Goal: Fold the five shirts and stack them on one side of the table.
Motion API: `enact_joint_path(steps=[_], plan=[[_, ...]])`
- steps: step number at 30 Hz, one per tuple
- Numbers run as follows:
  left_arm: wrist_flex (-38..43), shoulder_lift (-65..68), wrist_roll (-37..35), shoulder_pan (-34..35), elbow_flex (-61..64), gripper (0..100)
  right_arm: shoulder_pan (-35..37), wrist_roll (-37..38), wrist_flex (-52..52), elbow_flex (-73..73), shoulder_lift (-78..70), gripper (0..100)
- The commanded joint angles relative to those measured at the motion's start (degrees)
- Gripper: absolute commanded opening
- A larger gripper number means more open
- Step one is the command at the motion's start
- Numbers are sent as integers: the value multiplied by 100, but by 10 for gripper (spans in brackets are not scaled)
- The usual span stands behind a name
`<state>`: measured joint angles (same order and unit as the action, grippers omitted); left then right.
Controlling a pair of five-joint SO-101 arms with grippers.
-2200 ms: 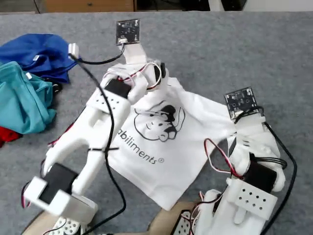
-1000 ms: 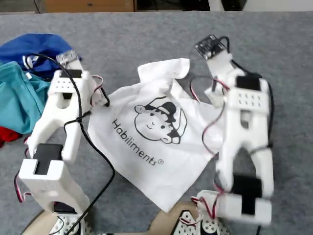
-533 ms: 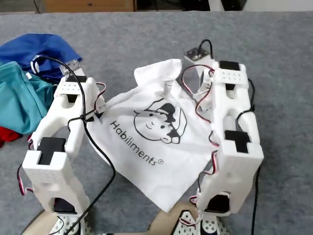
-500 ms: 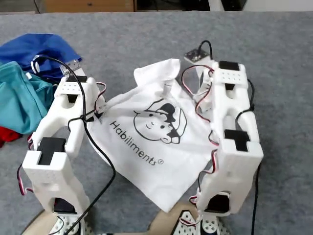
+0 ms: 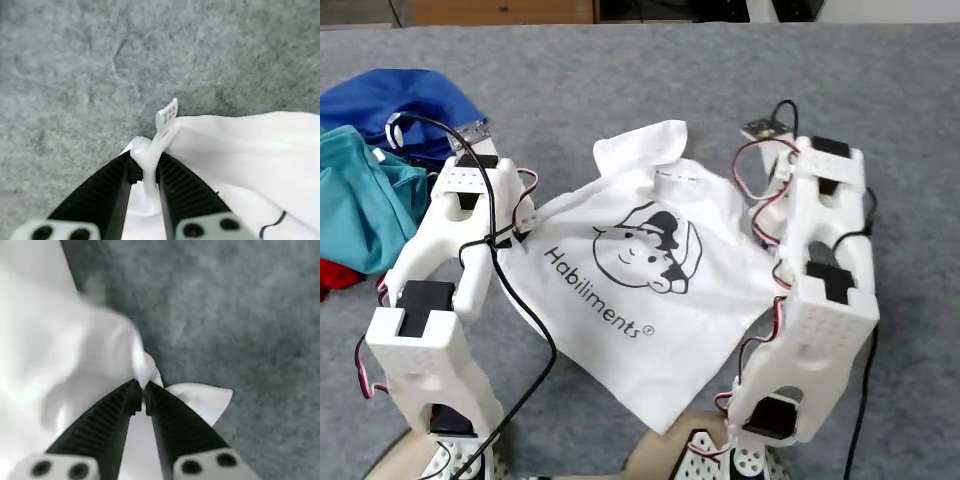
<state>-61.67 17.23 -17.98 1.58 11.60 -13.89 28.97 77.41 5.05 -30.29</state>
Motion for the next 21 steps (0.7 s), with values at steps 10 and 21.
enact_joint_path(steps=[10, 21], plan=[[0, -66, 862, -53, -44, 18, -2114, 870, 695, 268, 286, 19], [-237, -66, 1459, -1354, -9, 18, -3811, 1881, 1231, 268, 1253, 19]])
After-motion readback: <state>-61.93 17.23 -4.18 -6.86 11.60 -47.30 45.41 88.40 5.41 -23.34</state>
